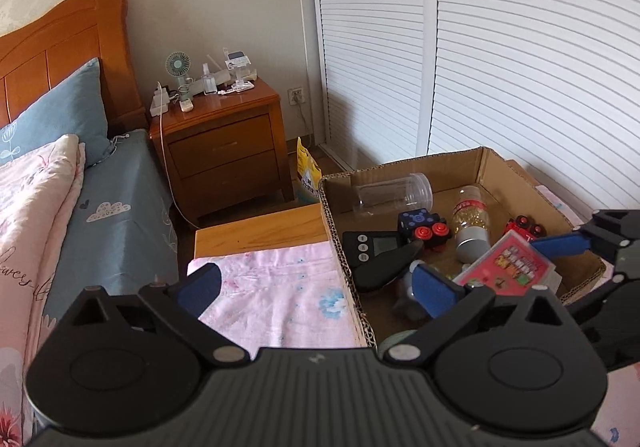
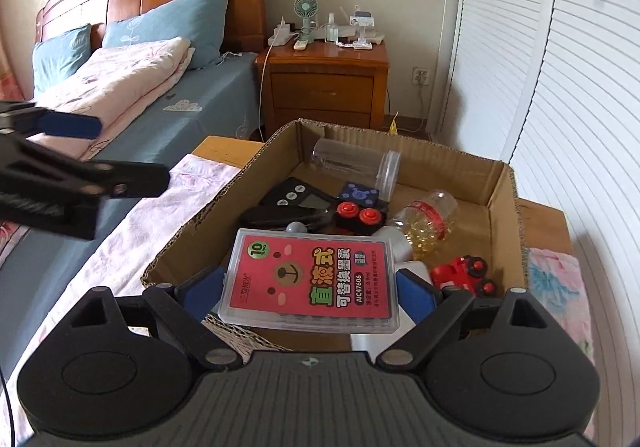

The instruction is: Organize rigid objects

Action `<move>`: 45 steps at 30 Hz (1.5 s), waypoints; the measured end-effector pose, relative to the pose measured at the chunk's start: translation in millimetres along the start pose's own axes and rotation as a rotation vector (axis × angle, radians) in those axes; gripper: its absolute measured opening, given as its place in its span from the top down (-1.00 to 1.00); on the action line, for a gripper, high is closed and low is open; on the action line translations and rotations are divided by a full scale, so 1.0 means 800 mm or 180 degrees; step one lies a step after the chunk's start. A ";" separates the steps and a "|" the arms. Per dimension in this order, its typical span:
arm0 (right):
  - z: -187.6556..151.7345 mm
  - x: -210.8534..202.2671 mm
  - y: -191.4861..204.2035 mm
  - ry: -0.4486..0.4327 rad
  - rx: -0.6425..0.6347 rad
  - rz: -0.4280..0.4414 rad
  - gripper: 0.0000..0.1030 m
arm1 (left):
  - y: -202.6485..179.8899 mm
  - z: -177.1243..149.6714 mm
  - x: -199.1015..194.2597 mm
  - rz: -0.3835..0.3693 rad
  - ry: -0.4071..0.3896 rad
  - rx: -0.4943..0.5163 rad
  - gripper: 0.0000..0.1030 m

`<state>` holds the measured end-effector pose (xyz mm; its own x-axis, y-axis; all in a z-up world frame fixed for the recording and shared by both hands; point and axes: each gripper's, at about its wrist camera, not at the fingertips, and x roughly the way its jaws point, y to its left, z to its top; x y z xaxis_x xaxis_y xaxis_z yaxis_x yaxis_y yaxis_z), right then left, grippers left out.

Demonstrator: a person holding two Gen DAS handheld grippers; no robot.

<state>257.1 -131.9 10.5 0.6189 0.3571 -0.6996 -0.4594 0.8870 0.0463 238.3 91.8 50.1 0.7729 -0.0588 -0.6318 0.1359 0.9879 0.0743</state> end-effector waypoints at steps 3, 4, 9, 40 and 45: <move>-0.002 -0.004 0.006 0.0003 0.0051 0.0085 -1.00 | 0.002 -0.008 -0.014 0.0026 -0.0046 -0.0069 -0.96; -0.002 -0.007 0.007 0.0010 0.0056 0.0100 -1.00 | 0.001 -0.010 -0.019 0.0034 -0.0063 -0.0079 -0.96; -0.010 -0.034 0.002 0.0117 0.0260 -0.0049 -1.00 | -0.012 -0.021 -0.041 0.0131 -0.0086 -0.0201 -0.96; -0.082 -0.146 -0.042 0.0143 0.0990 -0.0837 -1.00 | -0.119 -0.046 -0.085 0.0285 0.0253 -0.0199 -0.96; -0.082 -0.148 -0.044 0.0126 0.1012 -0.0849 -1.00 | -0.121 -0.045 -0.088 0.0274 0.0236 -0.0182 -0.96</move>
<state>158.1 -224.3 44.7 0.6617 0.0966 -0.7435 -0.0628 0.9953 0.0734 148.2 5.4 59.3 0.7320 0.0352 -0.6804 0.0337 0.9956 0.0878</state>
